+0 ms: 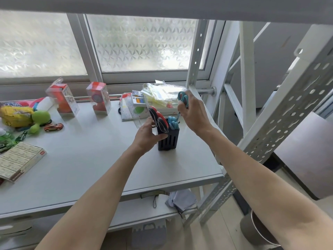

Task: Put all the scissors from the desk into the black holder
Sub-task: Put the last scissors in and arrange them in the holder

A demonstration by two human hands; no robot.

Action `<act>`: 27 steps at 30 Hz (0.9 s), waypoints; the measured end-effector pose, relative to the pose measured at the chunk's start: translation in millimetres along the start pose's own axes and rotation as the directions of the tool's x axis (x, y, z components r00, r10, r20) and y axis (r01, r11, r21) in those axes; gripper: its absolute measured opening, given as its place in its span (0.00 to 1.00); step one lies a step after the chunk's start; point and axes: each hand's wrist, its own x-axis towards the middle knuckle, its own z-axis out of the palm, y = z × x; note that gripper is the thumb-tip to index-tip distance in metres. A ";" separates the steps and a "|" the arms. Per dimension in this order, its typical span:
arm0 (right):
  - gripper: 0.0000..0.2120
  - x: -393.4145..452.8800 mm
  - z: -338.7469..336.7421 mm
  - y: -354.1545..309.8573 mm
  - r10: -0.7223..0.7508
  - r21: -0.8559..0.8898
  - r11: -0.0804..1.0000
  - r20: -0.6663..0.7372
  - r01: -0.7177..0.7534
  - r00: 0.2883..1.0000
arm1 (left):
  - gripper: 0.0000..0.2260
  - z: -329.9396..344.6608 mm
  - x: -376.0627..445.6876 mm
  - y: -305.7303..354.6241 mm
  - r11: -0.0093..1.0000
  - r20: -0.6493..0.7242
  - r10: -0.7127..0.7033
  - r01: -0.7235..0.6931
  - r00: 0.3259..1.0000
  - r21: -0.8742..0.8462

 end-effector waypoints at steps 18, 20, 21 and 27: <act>0.18 -10.6 31.9 20.0 0.296 -0.025 0.955 0.197 -0.296 0.935 | 0.33 3.1 -1.6 4.5 1.000 -0.027 0.002 -0.002 1.000 0.004; 0.20 -7.9 32.8 19.6 0.303 -0.003 0.951 0.219 -0.310 0.928 | 0.39 2.5 -3.9 8.9 0.998 -0.052 0.018 -0.021 0.998 -0.055; 0.21 -7.1 32.9 18.9 0.307 0.003 0.949 0.233 -0.316 0.923 | 0.40 2.3 -4.3 12.0 0.996 -0.069 0.035 -0.041 0.997 -0.077; 0.20 -6.4 25.0 19.9 0.264 -0.020 0.961 0.368 -0.276 0.892 | 0.41 -0.9 -0.9 22.9 0.991 -0.131 0.094 -0.105 0.987 -0.083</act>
